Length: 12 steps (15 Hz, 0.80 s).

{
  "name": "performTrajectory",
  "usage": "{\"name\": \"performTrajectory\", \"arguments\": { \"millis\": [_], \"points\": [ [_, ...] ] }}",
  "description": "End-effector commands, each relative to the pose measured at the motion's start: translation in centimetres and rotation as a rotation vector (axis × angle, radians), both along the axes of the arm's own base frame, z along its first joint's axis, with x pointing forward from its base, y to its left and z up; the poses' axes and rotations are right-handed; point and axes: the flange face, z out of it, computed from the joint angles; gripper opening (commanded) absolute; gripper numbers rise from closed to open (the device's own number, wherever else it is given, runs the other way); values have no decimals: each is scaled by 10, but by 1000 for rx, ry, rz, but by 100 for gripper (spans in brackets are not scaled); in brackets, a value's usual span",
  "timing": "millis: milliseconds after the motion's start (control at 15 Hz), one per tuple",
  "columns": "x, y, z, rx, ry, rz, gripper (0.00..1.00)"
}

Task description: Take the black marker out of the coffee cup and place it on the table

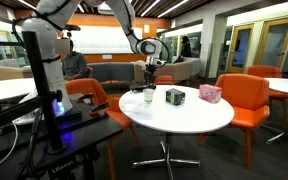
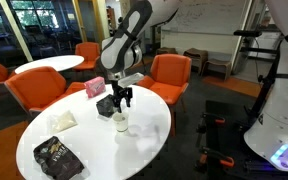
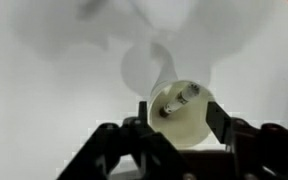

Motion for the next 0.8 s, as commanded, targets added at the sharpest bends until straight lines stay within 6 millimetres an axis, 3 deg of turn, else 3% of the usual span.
{"name": "performTrajectory", "arguments": {
  "millis": [0,67,733],
  "points": [
    [16,8,-7,14,15,-44,63],
    [19,10,-11,11,17,-48,59],
    [34,15,-47,26,65,-129,55]
  ]
}}
